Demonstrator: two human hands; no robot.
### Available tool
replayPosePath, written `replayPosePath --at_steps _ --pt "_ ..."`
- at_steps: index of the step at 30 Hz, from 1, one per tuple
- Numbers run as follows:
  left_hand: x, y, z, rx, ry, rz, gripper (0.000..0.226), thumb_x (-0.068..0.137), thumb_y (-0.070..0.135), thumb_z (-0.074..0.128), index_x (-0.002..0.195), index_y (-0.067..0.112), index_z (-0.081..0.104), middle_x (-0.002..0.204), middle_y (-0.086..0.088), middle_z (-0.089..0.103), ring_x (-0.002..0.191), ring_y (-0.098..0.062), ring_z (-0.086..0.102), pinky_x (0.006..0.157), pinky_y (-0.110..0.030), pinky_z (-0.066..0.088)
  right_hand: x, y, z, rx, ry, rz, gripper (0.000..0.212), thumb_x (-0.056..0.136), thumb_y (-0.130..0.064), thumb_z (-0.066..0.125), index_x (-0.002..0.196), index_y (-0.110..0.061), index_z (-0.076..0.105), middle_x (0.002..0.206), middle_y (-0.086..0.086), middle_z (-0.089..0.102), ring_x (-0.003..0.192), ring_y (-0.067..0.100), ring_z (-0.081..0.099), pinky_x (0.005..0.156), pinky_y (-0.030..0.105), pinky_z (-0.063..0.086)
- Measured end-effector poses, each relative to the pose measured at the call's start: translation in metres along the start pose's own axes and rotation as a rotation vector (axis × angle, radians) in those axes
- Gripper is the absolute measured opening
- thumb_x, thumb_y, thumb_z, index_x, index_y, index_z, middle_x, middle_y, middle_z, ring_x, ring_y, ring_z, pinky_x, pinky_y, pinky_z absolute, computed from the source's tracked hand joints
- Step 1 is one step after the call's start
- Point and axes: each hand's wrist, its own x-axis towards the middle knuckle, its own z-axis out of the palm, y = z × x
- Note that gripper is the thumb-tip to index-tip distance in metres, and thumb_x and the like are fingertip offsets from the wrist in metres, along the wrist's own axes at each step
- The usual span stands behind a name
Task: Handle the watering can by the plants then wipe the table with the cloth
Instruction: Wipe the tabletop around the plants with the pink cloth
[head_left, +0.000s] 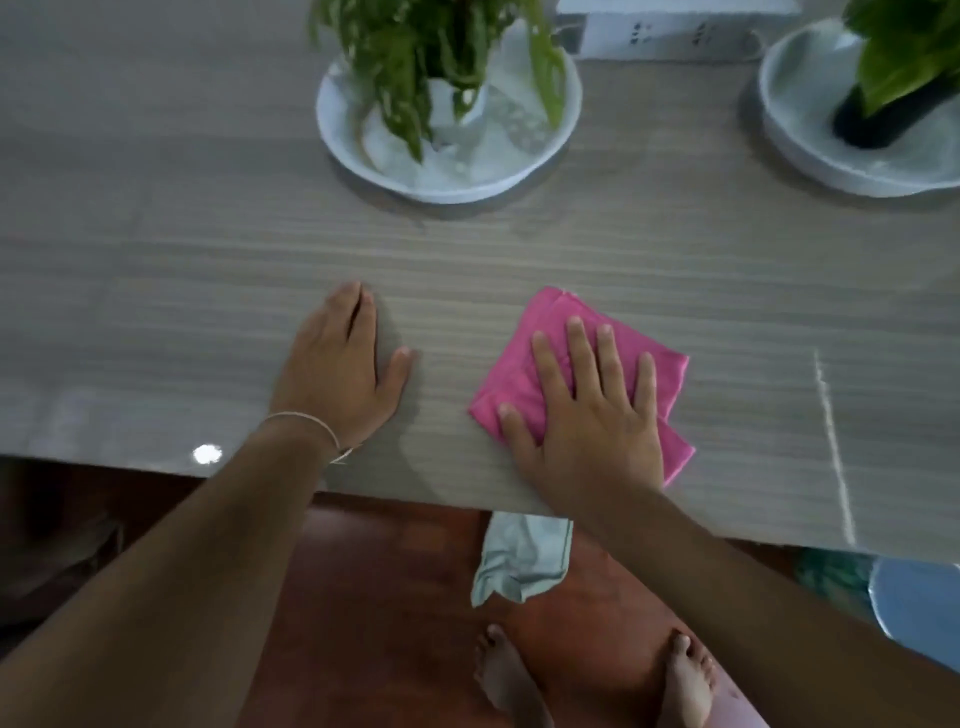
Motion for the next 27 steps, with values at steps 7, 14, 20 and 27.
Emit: replayPosePath --at_steps 7,14,20,27 --pt "-0.031 -0.145 -0.015 -0.005 0.01 -0.132 0.07 0.098 0.045 0.032 0.148 -0.003 0.032 0.159 -0.019 0.026 0.147 -0.034 0.027 0.121 -0.045 0.024 0.047 -0.166 0.032 0.023 -0.008 -0.194 0.08 0.099 -0.069 0.019 0.164 -0.023 0.024 0.173 0.013 0.013 0.16 0.038 0.003 0.123 0.067 0.0" --pt "-0.04 -0.183 -0.015 -0.048 0.06 -0.13 0.066 0.099 0.042 0.027 0.151 0.001 0.031 0.161 -0.015 0.025 0.15 -0.027 0.021 0.123 -0.042 0.017 0.073 -0.232 0.043 0.01 -0.032 -0.259 0.081 0.098 -0.07 0.01 0.166 -0.025 0.014 0.174 0.012 0.004 0.16 0.036 -0.004 0.123 0.065 -0.007" --pt "-0.041 -0.185 -0.015 -0.031 0.071 -0.151 0.064 0.101 0.046 0.029 0.152 0.007 0.029 0.161 -0.007 0.024 0.148 -0.024 0.025 0.122 -0.04 0.02 0.073 -0.227 0.036 -0.01 -0.094 -0.298 0.08 0.098 -0.072 0.005 0.166 -0.029 0.005 0.175 0.009 -0.005 0.16 0.032 -0.011 0.124 0.062 -0.007" --pt "-0.038 -0.174 -0.016 -0.036 0.054 -0.185 0.06 0.103 0.036 0.034 0.151 0.001 0.03 0.161 -0.013 0.026 0.149 -0.028 0.021 0.123 -0.043 0.019 0.054 -0.162 0.024 -0.009 -0.125 -0.303 0.082 0.095 -0.078 0.007 0.165 -0.036 0.005 0.175 0.002 -0.005 0.16 0.025 -0.014 0.125 0.056 -0.01"
